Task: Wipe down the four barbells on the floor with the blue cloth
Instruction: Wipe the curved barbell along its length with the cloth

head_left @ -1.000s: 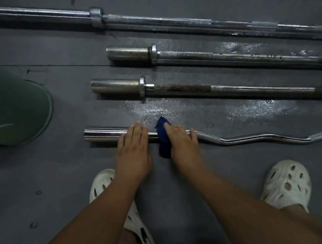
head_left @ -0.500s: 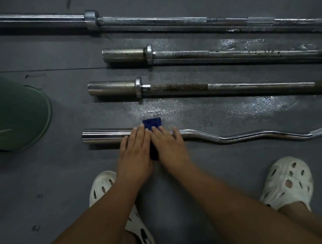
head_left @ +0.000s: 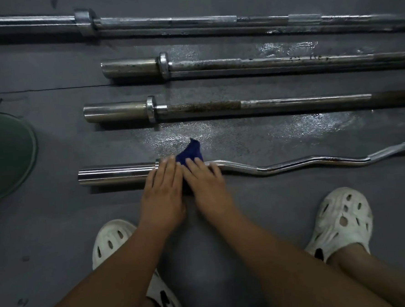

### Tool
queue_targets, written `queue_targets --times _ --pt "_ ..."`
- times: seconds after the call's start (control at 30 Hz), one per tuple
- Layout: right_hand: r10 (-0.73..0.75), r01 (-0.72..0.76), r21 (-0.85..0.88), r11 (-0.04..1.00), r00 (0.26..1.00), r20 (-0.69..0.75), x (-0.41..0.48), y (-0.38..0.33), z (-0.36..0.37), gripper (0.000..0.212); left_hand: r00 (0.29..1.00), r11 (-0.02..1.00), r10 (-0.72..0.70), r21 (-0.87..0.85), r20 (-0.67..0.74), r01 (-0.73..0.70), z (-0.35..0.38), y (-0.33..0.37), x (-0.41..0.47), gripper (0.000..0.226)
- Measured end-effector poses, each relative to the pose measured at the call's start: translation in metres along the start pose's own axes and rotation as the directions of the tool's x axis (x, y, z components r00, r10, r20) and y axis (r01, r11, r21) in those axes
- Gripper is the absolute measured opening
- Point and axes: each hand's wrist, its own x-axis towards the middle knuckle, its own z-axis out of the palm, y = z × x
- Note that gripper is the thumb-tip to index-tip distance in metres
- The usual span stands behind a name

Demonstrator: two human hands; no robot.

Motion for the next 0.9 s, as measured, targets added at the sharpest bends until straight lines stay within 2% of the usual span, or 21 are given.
queue_targets --times 0.03,0.1,0.17,0.23,0.27,0.33,0.43,0.5,0.6,0.63,0.7,0.77,0.9 --pt "0.012 -0.013 -0.034 0.999 1.0 -0.019 -0.007 0.017 -0.002 0.057 1.0 1.0 0.006 0.007 0.004 -0.006 0.0 -0.001 0.001 0.09" --pt "0.163 -0.166 -0.037 0.985 0.984 -0.069 -0.033 0.064 -0.008 0.063 1.0 1.0 0.022 0.02 0.006 -0.022 -0.003 -0.001 0.005 0.091" --pt "0.385 -0.383 0.037 0.923 0.921 -0.064 -0.058 0.103 -0.02 0.067 1.0 0.999 0.03 0.024 -0.001 -0.03 -0.003 0.005 0.011 0.087" --pt "0.501 -0.498 0.06 0.865 0.864 -0.055 -0.061 0.103 -0.023 0.073 0.999 0.999 0.032 0.015 -0.018 -0.032 -0.001 0.013 0.016 0.08" --pt "0.471 -0.469 0.045 0.882 0.879 -0.077 -0.055 0.09 -0.02 0.077 0.999 0.999 0.036 0.006 -0.018 -0.036 0.0 0.018 0.017 0.079" --pt "0.318 -0.315 0.049 0.948 0.945 -0.083 -0.044 0.056 -0.006 0.084 0.998 0.998 0.058 -0.016 0.001 -0.058 0.002 0.027 0.018 0.079" --pt "0.179 -0.179 0.006 0.984 0.982 -0.061 -0.044 0.053 -0.001 0.077 0.995 0.996 0.092 -0.009 0.04 -0.092 0.004 0.035 0.016 0.082" --pt "0.251 -0.256 -0.072 0.964 0.965 -0.072 -0.059 0.087 -0.006 0.079 0.993 0.995 0.098 -0.006 0.061 -0.097 0.005 0.035 0.016 0.084" --pt "0.477 -0.479 -0.001 0.878 0.874 -0.088 -0.072 0.115 -0.016 0.079 0.994 0.997 0.083 0.002 0.066 -0.083 0.006 0.039 0.023 0.088" --pt "0.459 -0.461 0.002 0.888 0.883 -0.099 -0.07 0.107 -0.015 0.078 0.995 0.997 0.08 0.0 0.066 -0.08 0.006 0.043 0.026 0.087" --pt "0.273 -0.278 -0.041 0.96 0.957 -0.094 -0.064 0.08 -0.006 0.073 0.995 0.996 0.084 -0.025 0.06 -0.083 0.004 0.055 0.032 0.083" --pt "0.113 -0.116 -0.061 0.991 0.992 -0.047 -0.06 0.072 -0.005 0.068 0.994 0.995 0.09 -0.042 0.054 -0.088 0.001 0.068 0.036 0.084" --pt "0.015 -0.019 -0.08 0.997 0.998 -0.055 -0.064 0.105 -0.022 0.054 0.994 0.995 0.087 -0.045 0.061 -0.084 0.001 0.082 0.039 0.089"
